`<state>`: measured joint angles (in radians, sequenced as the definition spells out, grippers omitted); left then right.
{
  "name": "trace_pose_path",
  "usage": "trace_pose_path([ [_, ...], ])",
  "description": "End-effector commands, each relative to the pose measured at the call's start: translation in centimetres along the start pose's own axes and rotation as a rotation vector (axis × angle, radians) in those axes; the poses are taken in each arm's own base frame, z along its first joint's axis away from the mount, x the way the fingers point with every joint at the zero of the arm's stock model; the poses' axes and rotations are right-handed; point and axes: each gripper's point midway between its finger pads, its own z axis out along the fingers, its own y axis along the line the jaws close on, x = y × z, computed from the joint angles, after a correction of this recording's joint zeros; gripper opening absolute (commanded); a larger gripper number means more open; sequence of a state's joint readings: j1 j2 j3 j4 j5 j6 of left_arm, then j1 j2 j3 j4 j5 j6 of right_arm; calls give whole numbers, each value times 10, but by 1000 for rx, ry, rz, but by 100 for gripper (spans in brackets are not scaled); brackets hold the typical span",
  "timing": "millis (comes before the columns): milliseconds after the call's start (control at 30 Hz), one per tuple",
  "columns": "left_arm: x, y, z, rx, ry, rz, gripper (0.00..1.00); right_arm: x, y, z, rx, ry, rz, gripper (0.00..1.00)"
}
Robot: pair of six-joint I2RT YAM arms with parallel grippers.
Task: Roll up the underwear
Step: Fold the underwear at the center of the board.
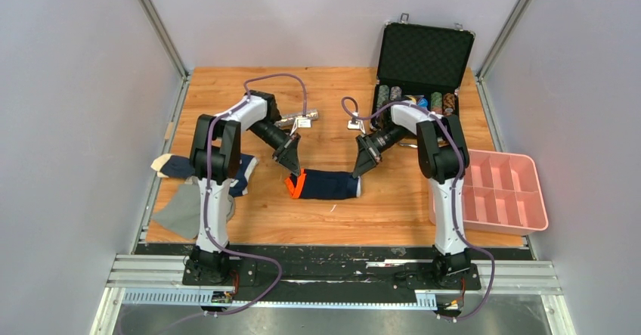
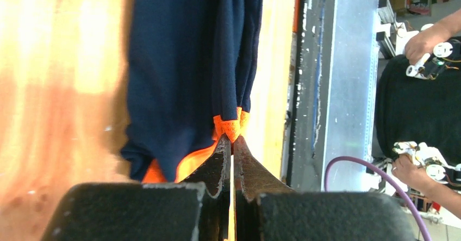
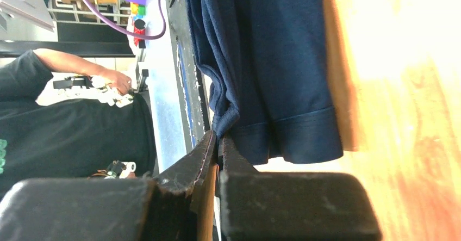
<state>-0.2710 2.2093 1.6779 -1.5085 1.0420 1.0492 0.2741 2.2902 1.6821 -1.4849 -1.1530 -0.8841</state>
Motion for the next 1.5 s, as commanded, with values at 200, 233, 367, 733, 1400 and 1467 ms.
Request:
trace_pose_path([
  [200,-11,49,-17,-51,-16,-99,0,-33,-19,-15,-16,-73,60,0],
  [233,-10,50,-17,-53,-15,-106,0,-35,-22,-14,-19,-74,69,0],
  [367,-7,56,-16,-58,-3,-126,0,-36,-35,-11,-18,-70,98,0],
  [733,10,76,-15,-99,12,-196,0,-45,-67,-6,39,-69,153,0],
  [1400,11,79,-10,-120,-28,-174,0,-79,-26,-52,257,-119,-55,46],
  [1467,10,77,-11,-118,-35,-161,0,-82,-15,-66,294,-149,-103,46],
])
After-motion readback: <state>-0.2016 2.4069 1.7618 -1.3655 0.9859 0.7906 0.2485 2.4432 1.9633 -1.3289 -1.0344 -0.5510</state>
